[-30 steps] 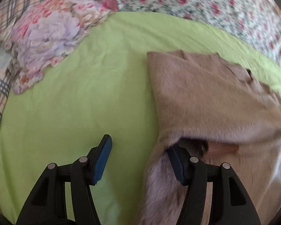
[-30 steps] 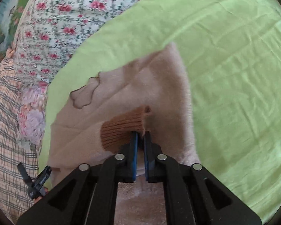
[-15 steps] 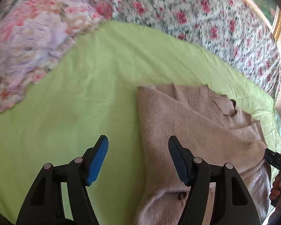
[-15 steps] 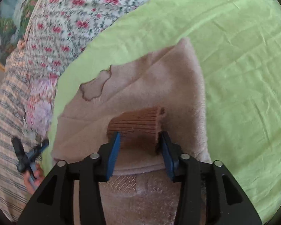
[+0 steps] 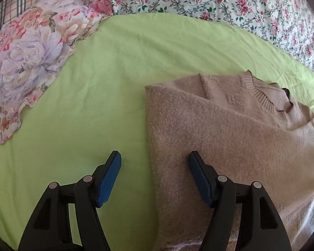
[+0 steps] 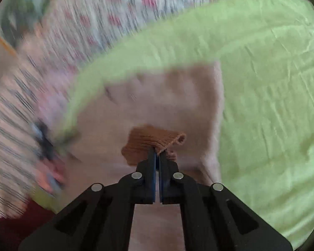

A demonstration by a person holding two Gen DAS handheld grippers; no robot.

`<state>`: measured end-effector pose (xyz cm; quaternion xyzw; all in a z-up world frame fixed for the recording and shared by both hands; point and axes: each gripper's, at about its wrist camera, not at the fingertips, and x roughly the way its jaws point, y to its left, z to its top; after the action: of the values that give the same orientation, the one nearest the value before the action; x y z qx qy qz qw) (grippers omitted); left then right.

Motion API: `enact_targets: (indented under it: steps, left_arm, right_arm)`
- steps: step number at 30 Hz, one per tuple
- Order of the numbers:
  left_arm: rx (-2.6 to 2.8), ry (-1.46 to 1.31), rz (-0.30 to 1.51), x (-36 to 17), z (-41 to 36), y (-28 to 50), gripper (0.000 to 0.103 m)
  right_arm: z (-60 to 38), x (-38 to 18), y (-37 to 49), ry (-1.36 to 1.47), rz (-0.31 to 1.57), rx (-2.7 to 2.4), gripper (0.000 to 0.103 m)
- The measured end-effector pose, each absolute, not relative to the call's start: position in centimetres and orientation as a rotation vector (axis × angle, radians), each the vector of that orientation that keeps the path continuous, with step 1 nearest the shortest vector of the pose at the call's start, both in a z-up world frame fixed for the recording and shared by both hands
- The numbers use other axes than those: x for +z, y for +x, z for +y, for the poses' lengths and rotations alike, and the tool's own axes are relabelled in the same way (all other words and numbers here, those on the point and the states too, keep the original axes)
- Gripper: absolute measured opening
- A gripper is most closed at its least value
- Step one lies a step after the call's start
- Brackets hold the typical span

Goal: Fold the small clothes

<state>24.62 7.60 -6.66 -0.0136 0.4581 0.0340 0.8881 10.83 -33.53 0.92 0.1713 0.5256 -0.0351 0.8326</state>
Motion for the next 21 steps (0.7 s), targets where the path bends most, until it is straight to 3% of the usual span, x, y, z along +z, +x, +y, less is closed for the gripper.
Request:
enact_targets:
  steps: [5,6,9,10,14,15,16,21]
  left_arm:
    - [0.077,-0.043,0.949,-6.7,8.1,24.4,0.069]
    - [0.079,-0.041,0.947,-6.7,8.0,24.5,0.069]
    - [0.081,-0.035,0.948,-6.7,7.8,24.3,0.069]
    - [0.082,-0.036,0.948,-6.7,7.7,24.3,0.069]
    - [0.078,-0.042,0.946,-6.7,7.8,24.2,0.069]
    - [0.079,-0.04,0.944,-6.7,7.8,24.2,0.069]
    - [0.08,-0.037,0.943,-6.7,7.7,24.2,0.069]
    - [0.109,-0.02,0.925,-6.8,7.6,24.1,0.07]
  right_arm:
    - [-33.2,1.8,10.5,0.404,0.981,-0.138,0.005]
    - [-32.8,2.3,10.8,0.396,0.954,-0.125,0.013]
    - [-31.6,2.3,13.0,0.327,0.944,-0.1,0.055]
    - [-31.3,2.0,13.9,0.308,0.955,-0.094,0.057]
    - [-29.9,-1.9,16.7,0.18,1.134,-0.082,0.056]
    - [-29.4,-2.4,16.9,0.127,1.145,-0.087,0.038]
    - [-29.1,-2.4,16.9,0.109,1.147,-0.084,0.01]
    - [-30.0,1.2,15.8,0.164,0.966,-0.104,0.01]
